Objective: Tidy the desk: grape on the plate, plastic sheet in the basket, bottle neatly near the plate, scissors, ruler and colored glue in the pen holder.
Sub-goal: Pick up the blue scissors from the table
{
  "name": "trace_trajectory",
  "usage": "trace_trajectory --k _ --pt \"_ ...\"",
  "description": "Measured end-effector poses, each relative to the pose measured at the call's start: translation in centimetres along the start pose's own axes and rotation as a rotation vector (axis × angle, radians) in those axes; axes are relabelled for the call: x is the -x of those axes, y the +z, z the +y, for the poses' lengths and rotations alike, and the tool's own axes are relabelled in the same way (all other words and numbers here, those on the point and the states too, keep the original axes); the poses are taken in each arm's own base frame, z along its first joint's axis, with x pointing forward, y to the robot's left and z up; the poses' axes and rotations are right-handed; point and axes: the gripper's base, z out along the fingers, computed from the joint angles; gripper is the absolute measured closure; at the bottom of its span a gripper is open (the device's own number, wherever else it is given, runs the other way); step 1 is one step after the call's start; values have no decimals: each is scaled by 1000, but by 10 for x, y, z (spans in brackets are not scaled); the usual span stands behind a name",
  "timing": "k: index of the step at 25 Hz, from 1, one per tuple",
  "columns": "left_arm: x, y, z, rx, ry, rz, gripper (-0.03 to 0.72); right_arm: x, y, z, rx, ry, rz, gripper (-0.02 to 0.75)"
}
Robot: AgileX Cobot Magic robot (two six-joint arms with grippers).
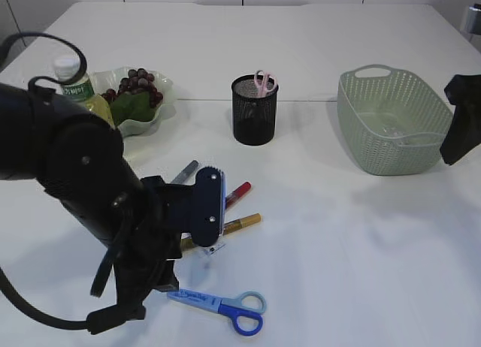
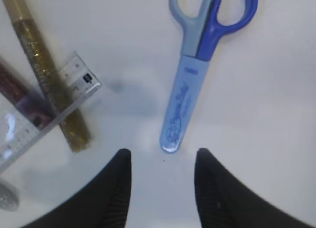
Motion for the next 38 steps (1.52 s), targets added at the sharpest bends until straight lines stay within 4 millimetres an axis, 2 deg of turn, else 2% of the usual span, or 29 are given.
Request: trace_trajectory --k 7,14,19,25,32,38 --pt "-1 6 -2 5 -1 -8 378 0 0 0 0 -2 0 267" --pt "2 6 -4 -22 -65 -38 396 0 0 0 1 -2 0 267" --pt "1 4 -6 -66 -32 -3 398 0 0 0 2 -2 0 267" --pt "14 -6 9 -67 41 -13 398 0 0 0 2 -3 0 267" --pt "21 21 9 -157 124 -17 398 0 0 0 2 -6 0 267" --pt "21 20 9 -167 162 -19 398 0 0 0 2 -6 0 267"
